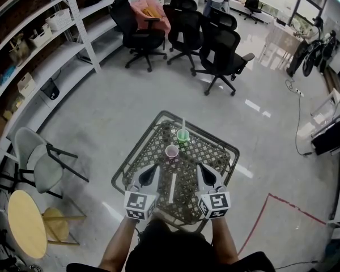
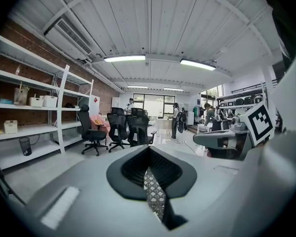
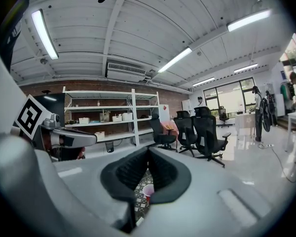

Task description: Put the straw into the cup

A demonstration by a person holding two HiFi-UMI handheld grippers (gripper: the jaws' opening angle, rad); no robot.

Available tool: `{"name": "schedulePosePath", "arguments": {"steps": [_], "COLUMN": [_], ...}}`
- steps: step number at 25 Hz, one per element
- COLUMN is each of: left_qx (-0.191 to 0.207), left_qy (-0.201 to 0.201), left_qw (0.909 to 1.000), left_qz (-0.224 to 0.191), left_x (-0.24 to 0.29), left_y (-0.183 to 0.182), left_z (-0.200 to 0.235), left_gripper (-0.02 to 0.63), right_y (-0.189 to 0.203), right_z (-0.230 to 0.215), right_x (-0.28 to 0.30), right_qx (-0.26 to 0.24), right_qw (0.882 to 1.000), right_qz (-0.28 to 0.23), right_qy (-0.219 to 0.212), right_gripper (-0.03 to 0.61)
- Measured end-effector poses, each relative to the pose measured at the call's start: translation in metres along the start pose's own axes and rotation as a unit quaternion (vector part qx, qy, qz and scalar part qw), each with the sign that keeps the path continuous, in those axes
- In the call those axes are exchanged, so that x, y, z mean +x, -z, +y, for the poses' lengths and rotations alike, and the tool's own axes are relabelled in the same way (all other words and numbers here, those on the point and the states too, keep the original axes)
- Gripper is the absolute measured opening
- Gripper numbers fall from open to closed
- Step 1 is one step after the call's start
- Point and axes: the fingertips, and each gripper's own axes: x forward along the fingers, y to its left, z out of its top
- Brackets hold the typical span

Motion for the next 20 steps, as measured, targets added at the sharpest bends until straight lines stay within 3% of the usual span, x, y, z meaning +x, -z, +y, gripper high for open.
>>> {"name": "schedulePosePath", "arguments": {"steps": [20], "left_qx": [-0.016], "left_qy": [0.003], "left_qw": [0.9995], "left_qz": [0.028], "left_x": [-0.025], "left_y": [0.032], "left_z": [-0.004], "left_gripper": [0.006], "right_y": [0.036], "right_z": [0.029], "right_x": [-0.008], "right_qx": [0.023], "right_qw": [0.999], "right_qz": [0.029], "right_qy": [-0.013], "right_gripper": [0.003]}}
